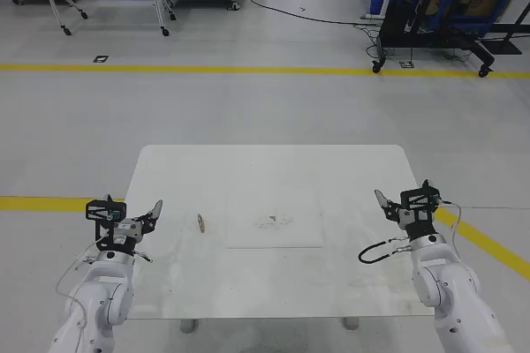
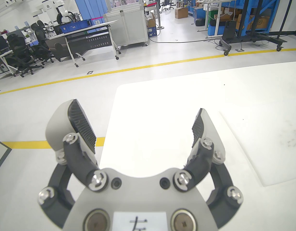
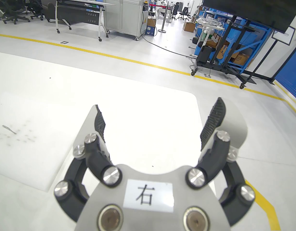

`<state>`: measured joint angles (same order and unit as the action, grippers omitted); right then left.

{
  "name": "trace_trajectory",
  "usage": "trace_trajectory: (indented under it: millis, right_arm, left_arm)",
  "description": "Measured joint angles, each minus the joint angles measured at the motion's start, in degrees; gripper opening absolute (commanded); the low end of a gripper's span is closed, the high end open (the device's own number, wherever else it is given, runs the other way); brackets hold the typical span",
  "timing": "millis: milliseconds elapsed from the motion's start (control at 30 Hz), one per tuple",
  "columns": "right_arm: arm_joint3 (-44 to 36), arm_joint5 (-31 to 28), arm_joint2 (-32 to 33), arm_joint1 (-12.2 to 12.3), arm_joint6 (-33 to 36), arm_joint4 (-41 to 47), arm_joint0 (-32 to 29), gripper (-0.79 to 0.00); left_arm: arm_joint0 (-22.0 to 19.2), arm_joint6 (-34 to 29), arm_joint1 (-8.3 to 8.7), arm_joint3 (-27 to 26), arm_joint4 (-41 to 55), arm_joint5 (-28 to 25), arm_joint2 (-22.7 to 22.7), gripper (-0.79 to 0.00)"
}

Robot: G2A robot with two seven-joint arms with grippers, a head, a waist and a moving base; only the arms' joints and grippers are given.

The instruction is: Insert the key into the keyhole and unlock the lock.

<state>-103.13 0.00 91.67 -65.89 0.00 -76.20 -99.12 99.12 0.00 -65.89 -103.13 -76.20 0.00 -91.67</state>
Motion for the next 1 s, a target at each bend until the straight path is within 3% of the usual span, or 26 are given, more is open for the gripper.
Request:
trace_trajectory:
  millis: [167, 333, 467, 567, 1000]
  right_arm:
    - [0.61, -2.14, -1.48, 0.07, 1.66, -1.48, 1.40, 0.000]
    - [6.15, -15.66, -8.13, -0.01, 8.17, -1.24, 10.51, 0.000]
    - [11.63, -22.22, -14.02, -0.60, 12.37, -0.51, 17.85, 0.000]
    - [14.07, -23.35, -15.74, -0.84, 13.35, -0.06, 20.90, 0.000]
    - [14.70, -23.33, -17.35, -0.92, 14.01, -2.19, 22.04, 0.000]
  left_arm:
    - [0.00, 0.00, 0.00, 0.00, 0.00, 0.00, 0.00, 0.000]
    - [0.00, 0.00, 0.00, 0.00, 0.00, 0.00, 0.00, 0.000]
    - [0.00, 0.00, 0.00, 0.00, 0.00, 0.00, 0.00, 0.000]
    - [0.00, 0.00, 0.00, 0.00, 0.00, 0.00, 0.00, 0.000]
    - [0.00, 0.00, 0.00, 0.00, 0.00, 0.00, 0.00, 0.000]
